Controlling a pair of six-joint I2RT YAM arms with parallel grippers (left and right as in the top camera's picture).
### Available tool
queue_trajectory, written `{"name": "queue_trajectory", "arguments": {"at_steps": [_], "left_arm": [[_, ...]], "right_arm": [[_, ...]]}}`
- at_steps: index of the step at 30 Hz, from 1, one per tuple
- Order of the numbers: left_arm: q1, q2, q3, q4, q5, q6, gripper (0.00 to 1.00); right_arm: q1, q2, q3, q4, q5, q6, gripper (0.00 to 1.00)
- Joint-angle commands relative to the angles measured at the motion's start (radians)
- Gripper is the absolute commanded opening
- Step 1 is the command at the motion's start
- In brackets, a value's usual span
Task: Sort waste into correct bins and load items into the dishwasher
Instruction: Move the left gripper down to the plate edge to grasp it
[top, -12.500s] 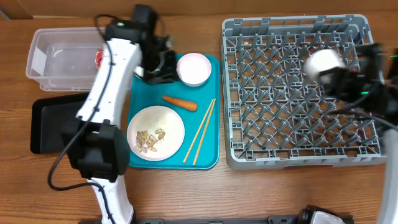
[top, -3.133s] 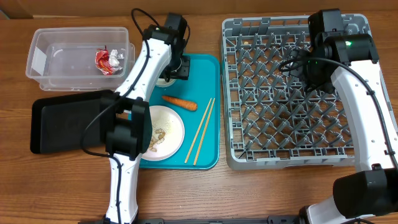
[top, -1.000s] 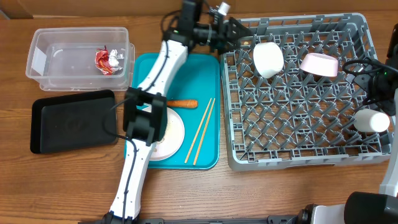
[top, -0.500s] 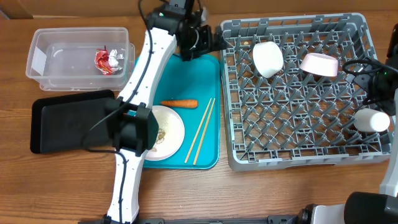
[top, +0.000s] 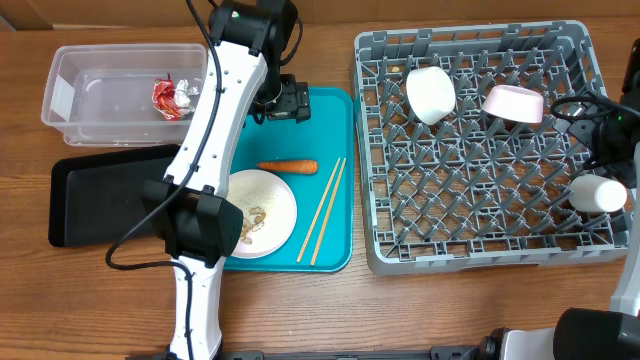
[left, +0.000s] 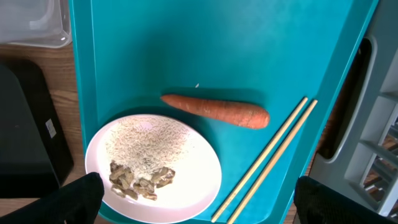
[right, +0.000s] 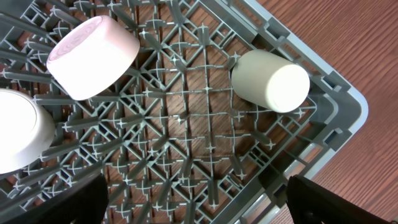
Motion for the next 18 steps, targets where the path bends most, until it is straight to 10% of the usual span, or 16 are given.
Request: {"name": "queue_trajectory", "arguments": {"at_steps": [1,8,18], "left_arm": [[-0.016,-0.069,-0.061,-0.003,-0.021,-0.025,1.0],[-0.021,-0.411,-0.521,0.038,-0.114,-0.135,1.0],[-0.201,-0.454,-1.007,0.382,-0.131,-0.243,1.0]], "right_arm": [[0.002,-0.01,0.021,0.001,-0.002,-0.006,0.94],[0.002,-0.01,0.021,0.0,-0.002,-0.021,0.95],[0.002,-0.01,0.021,0.003,-0.002,-0.021,0.95]]}}
